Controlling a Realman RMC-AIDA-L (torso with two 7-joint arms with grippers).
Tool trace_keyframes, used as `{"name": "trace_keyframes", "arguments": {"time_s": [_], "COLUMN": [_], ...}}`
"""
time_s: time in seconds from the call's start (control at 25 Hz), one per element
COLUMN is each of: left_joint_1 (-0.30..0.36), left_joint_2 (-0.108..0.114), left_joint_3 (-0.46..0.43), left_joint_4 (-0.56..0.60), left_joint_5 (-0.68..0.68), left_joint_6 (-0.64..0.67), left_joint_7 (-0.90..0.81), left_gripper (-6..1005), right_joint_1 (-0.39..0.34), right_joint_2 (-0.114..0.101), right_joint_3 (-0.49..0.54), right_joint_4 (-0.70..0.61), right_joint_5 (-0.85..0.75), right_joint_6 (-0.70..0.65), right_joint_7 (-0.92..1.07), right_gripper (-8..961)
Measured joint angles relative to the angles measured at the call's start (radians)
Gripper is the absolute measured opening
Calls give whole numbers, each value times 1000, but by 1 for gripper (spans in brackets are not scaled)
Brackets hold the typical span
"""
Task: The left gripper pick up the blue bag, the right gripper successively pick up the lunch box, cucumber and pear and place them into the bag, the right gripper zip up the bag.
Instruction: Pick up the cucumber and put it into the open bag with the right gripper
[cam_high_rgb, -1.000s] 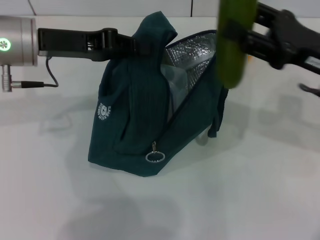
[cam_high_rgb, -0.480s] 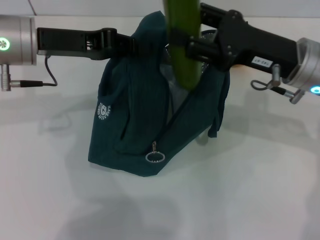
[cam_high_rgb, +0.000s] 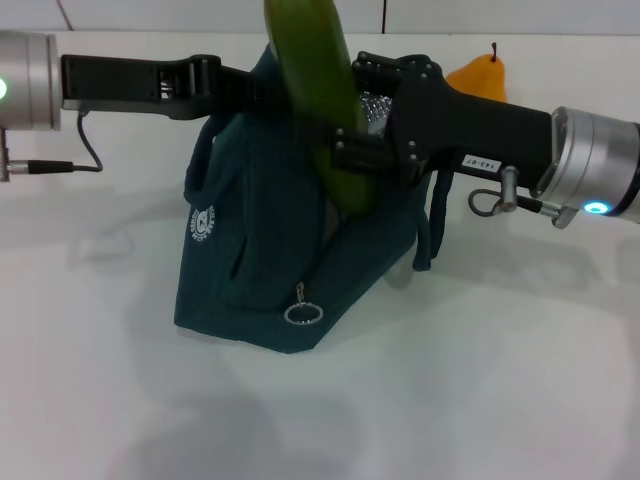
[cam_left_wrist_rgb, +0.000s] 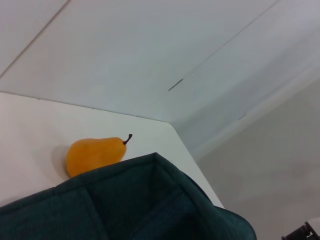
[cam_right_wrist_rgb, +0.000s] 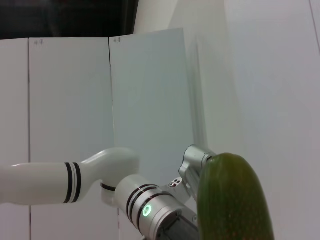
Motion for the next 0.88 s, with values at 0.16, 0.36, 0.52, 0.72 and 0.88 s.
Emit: {"name": "trace_keyframes", "arguments": {"time_s": [0.16, 0.36, 0.52, 0.72, 0.88], "left_joint_1": [1, 0, 0, 1, -1], "left_joint_2": [1, 1, 2, 2, 2], "left_joint_3": [1, 4, 3, -1, -1], "left_joint_4": [1, -3, -4, -4, -5], "left_joint_5": [0, 0, -1, -3, -5], "left_joint_6": [0, 1, 1, 2, 2], "left_joint_7": [-2, -2, -4, -5, -6], "left_gripper": [45, 45, 45, 45, 45], "right_joint_1": [-2, -3, 1, -4, -16], "right_joint_2": [0, 0, 0, 0, 0], "right_joint_3": [-10, -11, -22, -42, -51], "right_joint_4": [-1, -8, -10, -10, -10], "right_joint_5": [10, 27, 33, 35, 41], "right_joint_6": [8, 17, 26, 38, 39], "right_joint_7": [-16, -42, -62, -94, -131], "right_gripper": [661, 666, 669, 674, 677]}}
